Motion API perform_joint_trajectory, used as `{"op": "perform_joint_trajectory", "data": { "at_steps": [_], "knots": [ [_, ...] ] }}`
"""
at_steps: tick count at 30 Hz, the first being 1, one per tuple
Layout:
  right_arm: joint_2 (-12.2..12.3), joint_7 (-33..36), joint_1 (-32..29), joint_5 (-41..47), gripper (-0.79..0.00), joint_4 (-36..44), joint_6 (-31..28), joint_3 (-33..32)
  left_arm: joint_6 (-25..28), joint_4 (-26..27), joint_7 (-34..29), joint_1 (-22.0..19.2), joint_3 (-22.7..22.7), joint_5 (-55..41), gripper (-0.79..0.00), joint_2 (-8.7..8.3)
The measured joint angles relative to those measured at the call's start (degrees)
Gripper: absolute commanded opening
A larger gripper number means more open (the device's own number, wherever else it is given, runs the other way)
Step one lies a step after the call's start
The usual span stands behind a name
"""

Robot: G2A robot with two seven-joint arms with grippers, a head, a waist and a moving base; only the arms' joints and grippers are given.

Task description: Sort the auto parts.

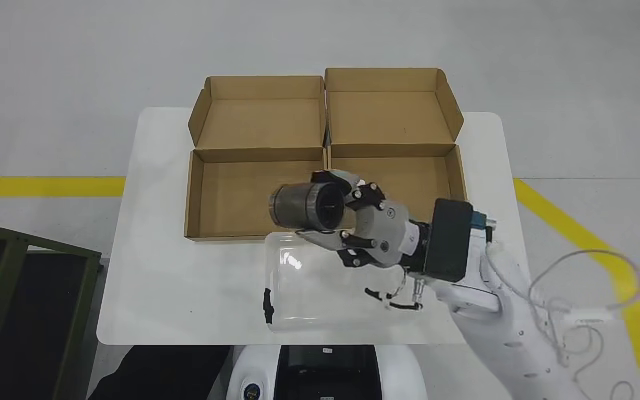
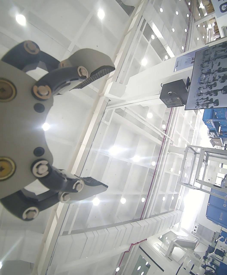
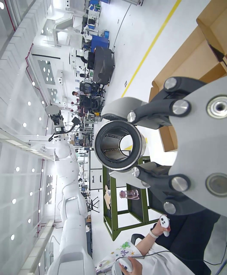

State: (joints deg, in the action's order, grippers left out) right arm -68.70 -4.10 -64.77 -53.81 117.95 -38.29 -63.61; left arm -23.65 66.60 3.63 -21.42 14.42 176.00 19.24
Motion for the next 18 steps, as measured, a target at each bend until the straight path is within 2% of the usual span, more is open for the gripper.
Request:
{"op": "perform_joint_trajectory", "data": {
  "at_steps": [11,18],
  "knots": [
    [-0.59,-2.76,0.68,1.44,-0.785,-0.43,1.83,0.26,0.0,0.0,0.0,0.0,0.0,0.0,0.0,0.0],
    [-0.87,-1.58,0.95,-0.38,-0.785,-2.08,2.1,1.53,0.0,0.0,0.0,0.0,0.0,0.0,0.0,0.0]
  ]
}}
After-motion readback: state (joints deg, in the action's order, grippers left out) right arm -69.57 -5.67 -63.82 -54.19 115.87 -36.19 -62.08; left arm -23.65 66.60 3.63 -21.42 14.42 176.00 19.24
